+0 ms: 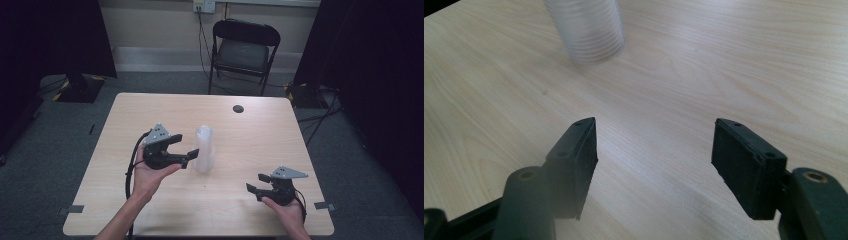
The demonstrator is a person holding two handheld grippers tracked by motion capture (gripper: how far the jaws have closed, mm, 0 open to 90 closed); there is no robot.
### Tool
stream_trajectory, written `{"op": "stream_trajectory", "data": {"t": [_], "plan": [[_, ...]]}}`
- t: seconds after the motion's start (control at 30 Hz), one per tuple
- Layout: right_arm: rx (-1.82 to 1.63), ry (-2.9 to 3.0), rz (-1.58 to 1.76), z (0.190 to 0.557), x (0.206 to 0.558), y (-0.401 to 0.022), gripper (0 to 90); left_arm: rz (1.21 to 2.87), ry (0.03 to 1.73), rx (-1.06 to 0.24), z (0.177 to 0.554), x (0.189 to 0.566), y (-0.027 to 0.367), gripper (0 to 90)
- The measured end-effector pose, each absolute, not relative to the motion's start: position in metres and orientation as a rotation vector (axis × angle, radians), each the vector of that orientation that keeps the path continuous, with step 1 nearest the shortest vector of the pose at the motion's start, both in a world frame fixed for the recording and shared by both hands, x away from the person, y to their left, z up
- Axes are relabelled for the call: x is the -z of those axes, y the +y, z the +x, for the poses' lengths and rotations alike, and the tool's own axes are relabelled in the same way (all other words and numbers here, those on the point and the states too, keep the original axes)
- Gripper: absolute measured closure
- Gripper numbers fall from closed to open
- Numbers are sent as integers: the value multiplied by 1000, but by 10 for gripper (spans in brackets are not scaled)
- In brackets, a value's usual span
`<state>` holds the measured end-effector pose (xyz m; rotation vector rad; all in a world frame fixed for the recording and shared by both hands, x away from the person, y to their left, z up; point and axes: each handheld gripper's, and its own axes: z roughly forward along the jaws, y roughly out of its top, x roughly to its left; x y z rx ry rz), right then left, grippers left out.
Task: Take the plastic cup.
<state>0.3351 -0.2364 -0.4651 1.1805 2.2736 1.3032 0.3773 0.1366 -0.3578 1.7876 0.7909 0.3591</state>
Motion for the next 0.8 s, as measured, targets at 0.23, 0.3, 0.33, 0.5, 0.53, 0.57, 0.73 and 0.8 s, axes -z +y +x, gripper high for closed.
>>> {"op": "stream_trajectory", "data": {"t": [0.23, 0.3, 0.33, 0.5, 0.53, 0.57, 0.73, 0.8], "plan": [[-1304, 2267, 1192, 336, 467, -239, 336, 1774, 798, -422, 393, 358, 127, 260], [-1293, 2270, 1195, 337, 468, -239, 336, 1789, 773, -461, 398, 360, 120, 267], [-1291, 2272, 1198, 337, 468, -239, 336, 1780, 772, -462, 400, 361, 118, 267], [-1293, 2268, 1191, 336, 467, -239, 333, 1779, 757, -460, 403, 362, 110, 225], [-1296, 2268, 1189, 336, 467, -239, 333, 1790, 763, -446, 406, 364, 108, 210], [-1297, 2268, 1190, 336, 467, -239, 333, 1790, 777, -439, 408, 365, 108, 197], [-1300, 2267, 1197, 337, 468, -238, 330, 1791, 791, -418, 419, 375, 108, 170], [-1300, 2269, 1199, 338, 469, -238, 329, 1796, 790, -419, 420, 377, 106, 160]]}}
